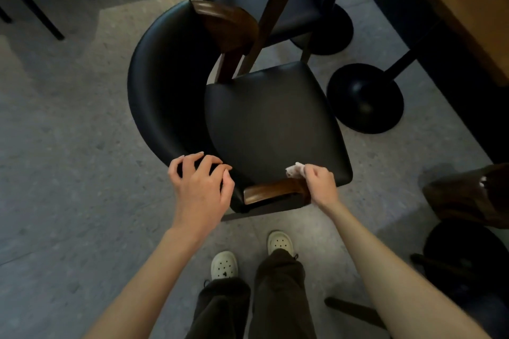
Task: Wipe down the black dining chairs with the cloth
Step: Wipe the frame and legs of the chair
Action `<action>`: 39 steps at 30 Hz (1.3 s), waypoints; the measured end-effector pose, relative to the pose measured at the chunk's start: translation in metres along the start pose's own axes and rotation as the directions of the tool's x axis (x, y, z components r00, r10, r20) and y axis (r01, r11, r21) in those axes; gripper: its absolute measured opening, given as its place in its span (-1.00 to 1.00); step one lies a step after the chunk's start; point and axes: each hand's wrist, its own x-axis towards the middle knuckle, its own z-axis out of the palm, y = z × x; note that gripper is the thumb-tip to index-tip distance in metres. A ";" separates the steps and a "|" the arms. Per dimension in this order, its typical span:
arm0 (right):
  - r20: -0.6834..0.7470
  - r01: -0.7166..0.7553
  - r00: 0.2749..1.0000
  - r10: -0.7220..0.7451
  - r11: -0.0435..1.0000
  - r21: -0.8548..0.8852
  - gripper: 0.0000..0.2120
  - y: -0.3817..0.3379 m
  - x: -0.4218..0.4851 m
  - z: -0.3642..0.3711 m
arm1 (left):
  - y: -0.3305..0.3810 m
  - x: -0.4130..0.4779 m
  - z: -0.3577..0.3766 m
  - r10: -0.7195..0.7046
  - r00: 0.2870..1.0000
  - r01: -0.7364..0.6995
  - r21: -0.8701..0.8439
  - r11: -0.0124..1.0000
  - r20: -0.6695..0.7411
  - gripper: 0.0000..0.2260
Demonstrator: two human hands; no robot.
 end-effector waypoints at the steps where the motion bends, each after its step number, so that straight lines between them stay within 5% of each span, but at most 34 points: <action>1: -0.083 0.037 0.996 -0.035 0.999 0.028 -0.66 0.003 -0.011 0.007 | 0.000 0.000 0.000 -0.005 1.000 0.005 -0.006 1.000 -0.005 -0.63; 8: -0.310 0.423 0.856 -0.414 0.905 -0.042 -0.60 -0.019 -0.067 0.044 | 0.001 -0.003 0.000 0.011 1.000 -0.010 -0.029 1.000 0.014 -0.60; 12: -0.237 0.587 0.750 -0.618 0.786 -0.194 -0.62 -0.025 -0.083 0.057 | 0.000 -0.006 -0.001 0.069 0.997 -0.068 -0.017 0.998 0.037 -0.59; 18: -0.100 0.589 0.743 -0.662 0.717 -0.374 -0.61 0.014 -0.065 0.041 | -0.017 -0.003 -0.005 0.247 0.956 -0.240 -0.062 0.969 0.156 -0.51; 24: -0.126 0.483 0.854 -0.506 0.858 -0.174 -0.62 0.017 -0.073 0.024 | -0.014 -0.003 -0.007 0.242 0.954 -0.242 -0.024 0.970 0.175 -0.48; 30: -0.343 0.119 0.934 -0.096 0.992 0.048 -0.55 -0.001 -0.094 0.048 | -0.003 -0.010 -0.009 0.174 0.962 -0.189 0.054 0.980 0.212 -0.46; 35: -0.270 -0.090 0.956 0.114 0.991 0.101 -0.58 0.008 -0.121 0.034 | 0.001 -0.028 -0.005 0.188 0.955 -0.201 0.035 0.979 0.227 -0.50; 39: -0.220 -0.009 0.974 0.061 0.972 0.234 -0.55 0.018 -0.156 0.006 | 0.003 -0.065 -0.015 0.192 0.973 -0.139 -0.338 0.931 0.129 -0.56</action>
